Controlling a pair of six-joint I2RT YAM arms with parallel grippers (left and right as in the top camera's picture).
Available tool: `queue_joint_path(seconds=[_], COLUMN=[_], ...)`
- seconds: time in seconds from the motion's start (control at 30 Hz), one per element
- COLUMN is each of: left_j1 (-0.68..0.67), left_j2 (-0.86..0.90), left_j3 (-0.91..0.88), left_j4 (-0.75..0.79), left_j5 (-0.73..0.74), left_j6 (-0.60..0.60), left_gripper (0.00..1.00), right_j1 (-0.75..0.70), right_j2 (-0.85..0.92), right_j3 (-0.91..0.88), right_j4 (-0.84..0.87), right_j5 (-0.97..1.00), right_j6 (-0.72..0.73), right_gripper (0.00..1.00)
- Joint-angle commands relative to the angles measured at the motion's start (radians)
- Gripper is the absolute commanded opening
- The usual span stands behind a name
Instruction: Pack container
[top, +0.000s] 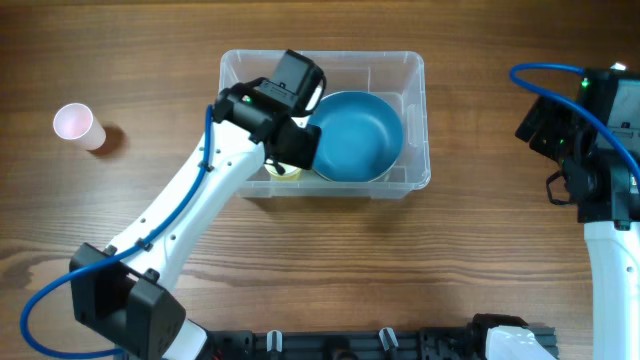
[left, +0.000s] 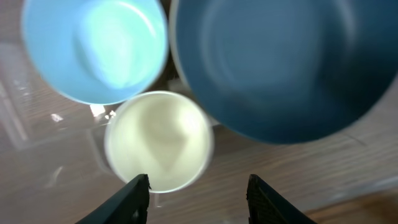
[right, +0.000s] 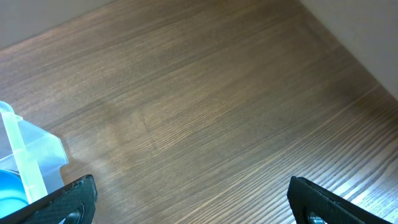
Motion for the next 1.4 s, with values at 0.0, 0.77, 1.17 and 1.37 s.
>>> queue_joint_path(seconds=[0.0, 0.77, 1.17, 1.37], left_j1=[0.112, 0.802, 0.919, 0.924], left_j2=[-0.030, -0.024, 0.223, 0.309], left_j3=[0.024, 0.036, 0.036, 0.036], left_j4=[0.003, 0.272, 0.377, 0.432], left_j5=[-0.015, -0.093, -0.093, -0.093], left_j6=[0.001, 0.167, 0.167, 0.167], left_gripper=[0.52, 0.65, 0.68, 0.68], right_j1=[-0.002, -0.002, -0.002, -0.002], right_j2=[0.007, 0.007, 0.007, 0.007], right_j3=[0.010, 0.010, 0.010, 0.010], right_j4=[0.003, 0.003, 0.003, 0.003], right_j5=[0.017, 0.017, 0.017, 0.017], right_j6=[0.013, 0.013, 0.013, 0.013], right_gripper=[1.00, 1.00, 0.99, 1.00])
